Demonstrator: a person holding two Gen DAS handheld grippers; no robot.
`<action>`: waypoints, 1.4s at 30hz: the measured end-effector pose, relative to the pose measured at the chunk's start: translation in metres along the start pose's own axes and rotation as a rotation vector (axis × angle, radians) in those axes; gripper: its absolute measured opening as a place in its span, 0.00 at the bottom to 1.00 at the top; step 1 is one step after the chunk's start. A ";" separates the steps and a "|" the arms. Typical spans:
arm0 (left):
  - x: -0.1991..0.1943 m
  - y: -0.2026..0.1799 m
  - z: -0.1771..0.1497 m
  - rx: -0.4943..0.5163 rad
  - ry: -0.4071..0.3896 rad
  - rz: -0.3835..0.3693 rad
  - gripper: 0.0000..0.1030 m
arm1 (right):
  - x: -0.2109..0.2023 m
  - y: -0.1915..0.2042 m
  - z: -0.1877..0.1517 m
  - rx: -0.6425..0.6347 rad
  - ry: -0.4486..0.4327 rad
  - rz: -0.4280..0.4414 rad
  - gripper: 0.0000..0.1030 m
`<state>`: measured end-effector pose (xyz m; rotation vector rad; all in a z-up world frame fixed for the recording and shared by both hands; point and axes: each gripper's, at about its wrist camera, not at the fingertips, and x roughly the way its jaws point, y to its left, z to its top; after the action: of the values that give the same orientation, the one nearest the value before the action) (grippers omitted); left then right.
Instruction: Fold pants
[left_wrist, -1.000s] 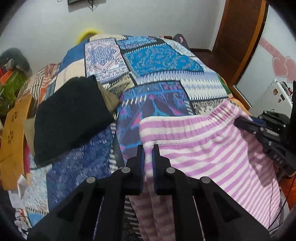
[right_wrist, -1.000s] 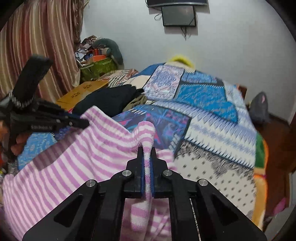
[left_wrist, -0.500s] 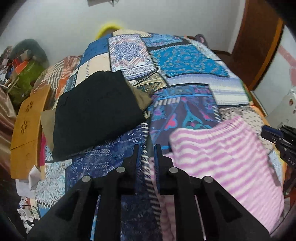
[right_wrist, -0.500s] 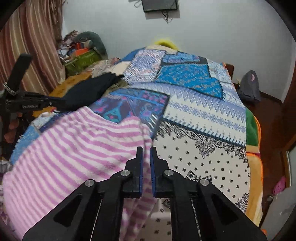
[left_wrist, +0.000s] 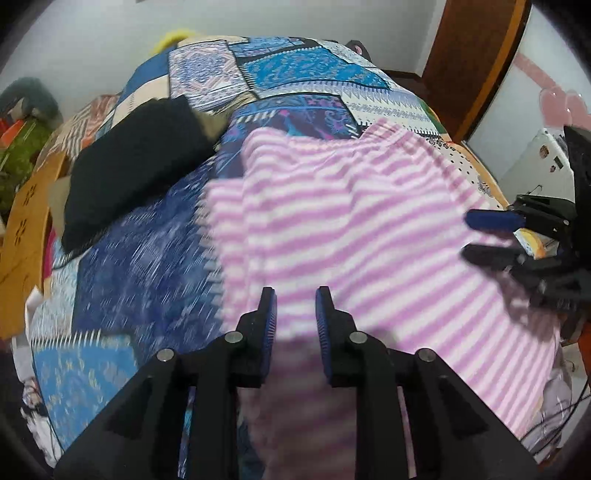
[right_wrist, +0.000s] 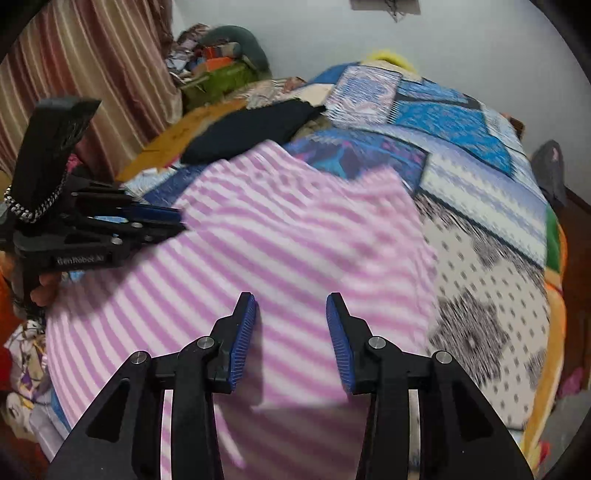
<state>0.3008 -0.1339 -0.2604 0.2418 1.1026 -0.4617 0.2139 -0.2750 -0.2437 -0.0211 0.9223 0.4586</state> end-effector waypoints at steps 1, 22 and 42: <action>-0.005 0.003 -0.005 0.001 0.003 0.021 0.25 | -0.004 -0.002 -0.004 0.003 0.001 -0.009 0.36; -0.046 0.006 -0.045 -0.122 -0.023 0.008 0.90 | -0.091 0.006 -0.052 0.159 -0.113 -0.140 0.76; 0.027 0.010 -0.012 -0.172 0.124 -0.195 1.00 | -0.007 -0.029 -0.051 0.293 0.054 0.082 0.88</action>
<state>0.3059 -0.1261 -0.2901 0.0111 1.2861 -0.5266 0.1827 -0.3148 -0.2747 0.2734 1.0392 0.3966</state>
